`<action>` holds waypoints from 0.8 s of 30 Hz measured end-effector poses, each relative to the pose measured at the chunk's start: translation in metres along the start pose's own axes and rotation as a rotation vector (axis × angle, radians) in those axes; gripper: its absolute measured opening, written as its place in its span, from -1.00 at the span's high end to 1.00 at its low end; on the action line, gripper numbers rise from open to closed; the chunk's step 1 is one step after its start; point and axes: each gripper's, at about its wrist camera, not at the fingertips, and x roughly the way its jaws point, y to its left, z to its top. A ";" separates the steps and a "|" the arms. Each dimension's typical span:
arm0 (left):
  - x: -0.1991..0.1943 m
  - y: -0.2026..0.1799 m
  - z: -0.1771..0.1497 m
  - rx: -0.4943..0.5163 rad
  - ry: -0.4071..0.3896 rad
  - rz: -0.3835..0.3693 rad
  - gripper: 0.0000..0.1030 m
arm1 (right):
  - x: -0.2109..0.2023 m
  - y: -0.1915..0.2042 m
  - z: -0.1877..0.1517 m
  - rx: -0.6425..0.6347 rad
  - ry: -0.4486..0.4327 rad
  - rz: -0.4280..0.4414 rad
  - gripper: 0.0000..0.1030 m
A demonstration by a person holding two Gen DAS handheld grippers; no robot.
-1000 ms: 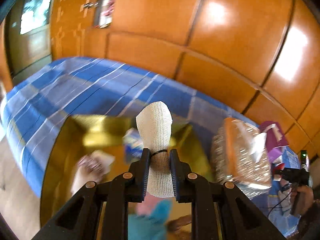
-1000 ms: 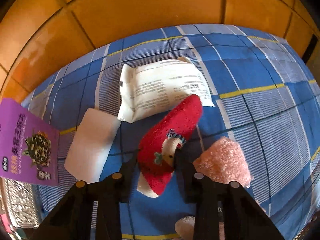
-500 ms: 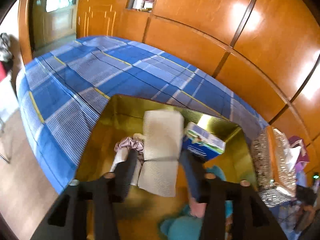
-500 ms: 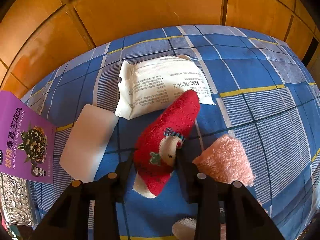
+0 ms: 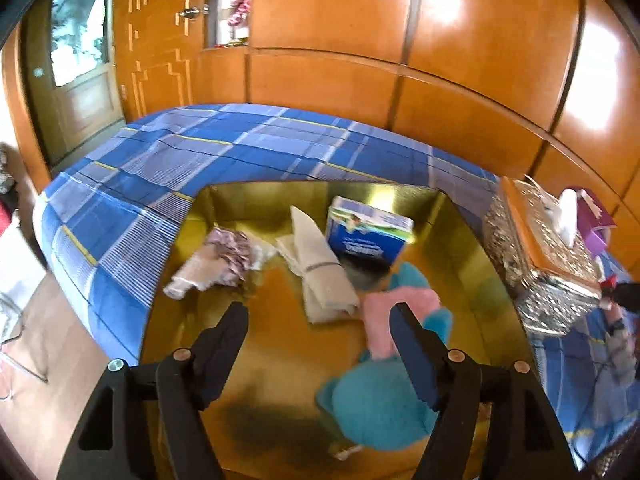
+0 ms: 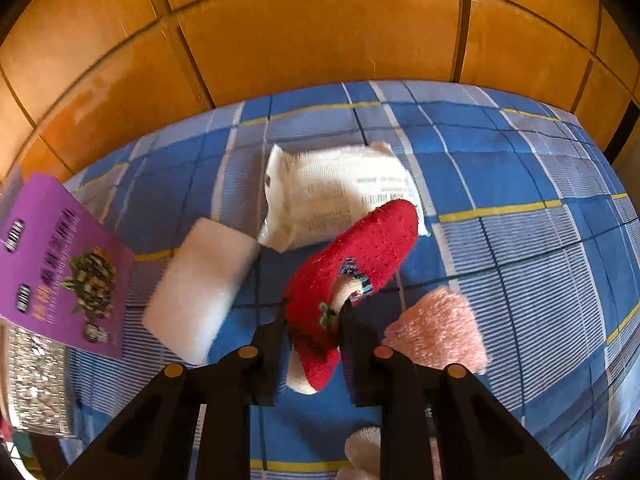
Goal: Organize soft objects
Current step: 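Drop the white rolled cloth into the gold tray with the left gripper while the right grasps the red slipper, then carry the red slipper into the gold tray and open the right gripper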
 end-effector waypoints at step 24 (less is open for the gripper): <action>-0.026 -0.020 0.000 0.075 -0.079 -0.007 -0.68 | -0.144 0.299 0.035 -0.667 -0.219 0.386 0.61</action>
